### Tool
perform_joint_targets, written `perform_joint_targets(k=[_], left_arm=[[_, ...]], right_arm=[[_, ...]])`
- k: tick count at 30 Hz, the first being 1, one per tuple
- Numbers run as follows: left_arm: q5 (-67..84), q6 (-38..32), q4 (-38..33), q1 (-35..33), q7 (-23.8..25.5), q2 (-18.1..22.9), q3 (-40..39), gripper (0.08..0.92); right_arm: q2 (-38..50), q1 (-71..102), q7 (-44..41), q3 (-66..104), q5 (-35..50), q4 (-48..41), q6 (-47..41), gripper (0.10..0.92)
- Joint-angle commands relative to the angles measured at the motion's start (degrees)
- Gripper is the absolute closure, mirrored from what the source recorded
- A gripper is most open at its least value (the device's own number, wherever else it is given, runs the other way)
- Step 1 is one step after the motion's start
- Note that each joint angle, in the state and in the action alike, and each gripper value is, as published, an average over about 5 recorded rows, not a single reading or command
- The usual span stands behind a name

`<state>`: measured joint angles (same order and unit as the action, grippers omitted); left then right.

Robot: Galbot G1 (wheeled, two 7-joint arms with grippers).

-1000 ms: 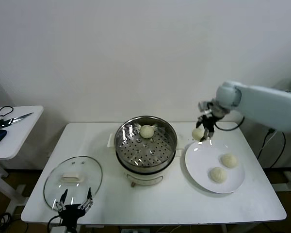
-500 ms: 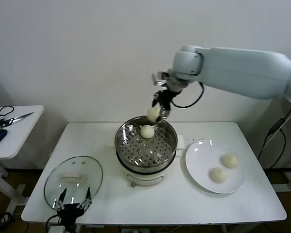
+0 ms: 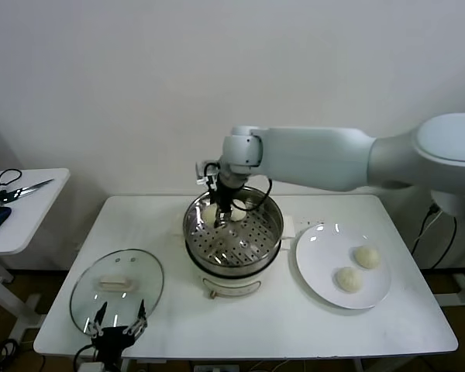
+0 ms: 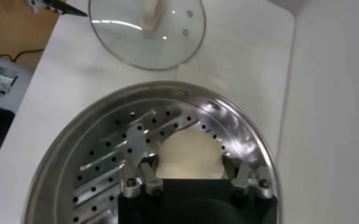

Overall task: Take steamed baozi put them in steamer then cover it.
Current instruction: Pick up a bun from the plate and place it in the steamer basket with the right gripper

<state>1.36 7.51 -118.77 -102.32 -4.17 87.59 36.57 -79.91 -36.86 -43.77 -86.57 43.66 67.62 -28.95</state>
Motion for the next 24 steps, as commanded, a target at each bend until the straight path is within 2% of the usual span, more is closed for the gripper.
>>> perform_joint_targets(k=[1, 11, 15, 17, 24], left_arm=[[0.1, 0.0, 0.1, -0.1, 0.0, 0.0, 0.1, 0.177], [0.2, 0.4, -0.1, 0.4, -0.1, 0.1, 0.2, 0.177], [0.1, 0.5, -0.1, 0.5, -0.1, 0.2, 0.1, 0.177], [0.1, 0.6, -0.2, 0.6, -0.1, 0.2, 0.1, 0.177], [-0.3, 1.0, -1.0, 0.6, -0.1, 0.6, -0.2, 0.177]], right_arm=[[-3.4, 6.4, 2.0, 0.8, -3.2, -4.3, -1.5, 0.321], [-3.4, 7.8, 2.3, 1.9, -4.8, -4.6, -1.5, 0.313], [-2.1, 7.2, 2.4, 2.7, -6.5, -3.8, -0.7, 0.245], [-0.8, 5.7, 1.6, 3.3, -6.4, -2.9, 0.3, 0.214], [8.9, -5.6, -5.8, 1.4, -2.1, 2.8, 7.2, 0.203]])
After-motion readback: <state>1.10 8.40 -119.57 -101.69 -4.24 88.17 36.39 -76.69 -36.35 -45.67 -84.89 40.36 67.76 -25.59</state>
